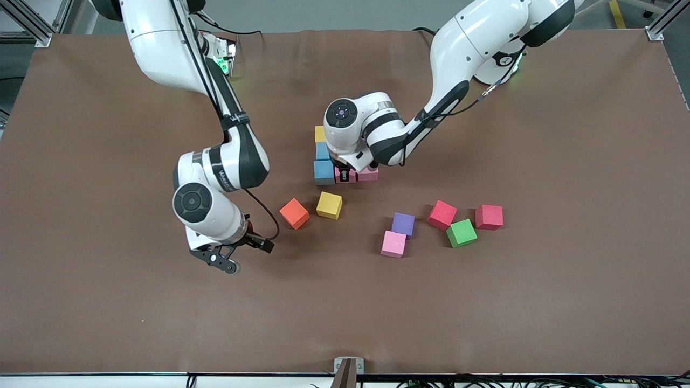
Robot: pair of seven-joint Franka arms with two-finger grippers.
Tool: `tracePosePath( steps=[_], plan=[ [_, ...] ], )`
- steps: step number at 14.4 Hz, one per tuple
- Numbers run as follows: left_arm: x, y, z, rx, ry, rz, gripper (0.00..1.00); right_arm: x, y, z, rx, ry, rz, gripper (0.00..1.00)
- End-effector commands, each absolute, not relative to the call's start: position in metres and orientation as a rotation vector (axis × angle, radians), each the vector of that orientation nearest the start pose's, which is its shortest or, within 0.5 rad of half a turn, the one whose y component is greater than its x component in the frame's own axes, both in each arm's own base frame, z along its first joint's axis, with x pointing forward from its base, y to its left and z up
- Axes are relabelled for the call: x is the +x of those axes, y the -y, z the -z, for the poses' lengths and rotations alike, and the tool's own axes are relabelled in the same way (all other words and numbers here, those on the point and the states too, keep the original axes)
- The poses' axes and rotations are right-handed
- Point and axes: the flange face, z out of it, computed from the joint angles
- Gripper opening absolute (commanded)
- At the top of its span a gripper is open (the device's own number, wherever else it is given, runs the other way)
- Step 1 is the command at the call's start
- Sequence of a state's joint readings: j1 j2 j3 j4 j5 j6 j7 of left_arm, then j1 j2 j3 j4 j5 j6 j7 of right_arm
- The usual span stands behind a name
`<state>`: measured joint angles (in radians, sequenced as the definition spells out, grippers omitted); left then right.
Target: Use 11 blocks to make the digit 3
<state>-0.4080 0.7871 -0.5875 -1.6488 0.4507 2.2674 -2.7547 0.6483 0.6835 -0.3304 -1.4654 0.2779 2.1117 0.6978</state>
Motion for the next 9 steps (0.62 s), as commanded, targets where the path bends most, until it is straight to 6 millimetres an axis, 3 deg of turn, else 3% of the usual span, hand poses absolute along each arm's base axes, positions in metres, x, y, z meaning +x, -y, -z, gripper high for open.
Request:
tracePosePath(
  steps=[1, 2, 5, 7, 9],
  plan=[
    [0.417, 0.543, -0.206, 2.091, -2.361, 0.05, 0.58, 0.656, -0.288, -0.298, -2.992, -0.765, -0.025, 1.0],
    [0.418, 0.543, -0.211, 2.085, -2.356, 0.048, 1.0, 0.652, -0.297, -0.299, -2.98, -0.812, -0.025, 1.0],
    [0.429, 0.538, -0.23, 2.05, -2.361, 0.038, 1.0, 0.645, -0.311, -0.302, -2.978, -0.825, -0.033, 1.0],
    [0.429, 0.536, -0.24, 2.048, -2.356, 0.024, 1.0, 0.643, -0.314, -0.302, -2.978, -0.821, -0.034, 1.0],
    [0.424, 0.535, -0.253, 2.078, -2.355, -0.013, 1.0, 0.635, -0.331, -0.301, -2.964, -0.872, -0.026, 1.0]
  ],
)
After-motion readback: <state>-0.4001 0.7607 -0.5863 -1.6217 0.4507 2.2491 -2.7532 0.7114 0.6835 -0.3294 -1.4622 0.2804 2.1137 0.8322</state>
